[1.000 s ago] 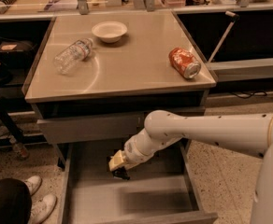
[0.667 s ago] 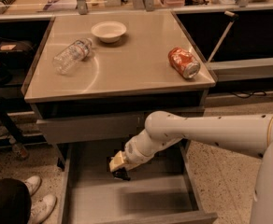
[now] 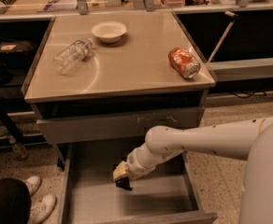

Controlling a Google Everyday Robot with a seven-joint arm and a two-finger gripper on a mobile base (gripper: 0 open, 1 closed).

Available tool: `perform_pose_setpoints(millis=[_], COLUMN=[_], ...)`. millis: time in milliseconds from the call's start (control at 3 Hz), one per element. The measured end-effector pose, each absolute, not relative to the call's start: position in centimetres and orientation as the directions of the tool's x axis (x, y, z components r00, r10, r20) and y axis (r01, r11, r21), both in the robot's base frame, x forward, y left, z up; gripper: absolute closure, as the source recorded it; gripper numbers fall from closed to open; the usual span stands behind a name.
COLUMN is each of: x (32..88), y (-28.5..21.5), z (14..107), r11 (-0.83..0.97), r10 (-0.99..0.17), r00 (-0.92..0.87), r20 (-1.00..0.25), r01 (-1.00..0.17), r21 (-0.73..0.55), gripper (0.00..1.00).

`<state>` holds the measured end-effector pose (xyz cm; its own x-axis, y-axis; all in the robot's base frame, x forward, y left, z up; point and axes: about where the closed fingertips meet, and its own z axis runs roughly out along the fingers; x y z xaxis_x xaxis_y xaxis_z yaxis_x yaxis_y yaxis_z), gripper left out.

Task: Place rxbar chocolate into middle drawer

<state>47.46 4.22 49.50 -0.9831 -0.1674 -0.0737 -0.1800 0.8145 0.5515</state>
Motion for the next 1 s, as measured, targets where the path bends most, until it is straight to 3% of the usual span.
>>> perform_pose_setpoints(millis=[333, 1000], x=[47.4, 48.7], y=[3.6, 5.4], z=[46.3, 42.3], r11=[0.836, 0.836], r10=[-0.09, -0.071], r00=[-0.995, -0.997], r20=[-0.041, 0.0], r01=[-0.098, -0.06], r21=[0.541, 0.546], gripper=[1.0, 1.0])
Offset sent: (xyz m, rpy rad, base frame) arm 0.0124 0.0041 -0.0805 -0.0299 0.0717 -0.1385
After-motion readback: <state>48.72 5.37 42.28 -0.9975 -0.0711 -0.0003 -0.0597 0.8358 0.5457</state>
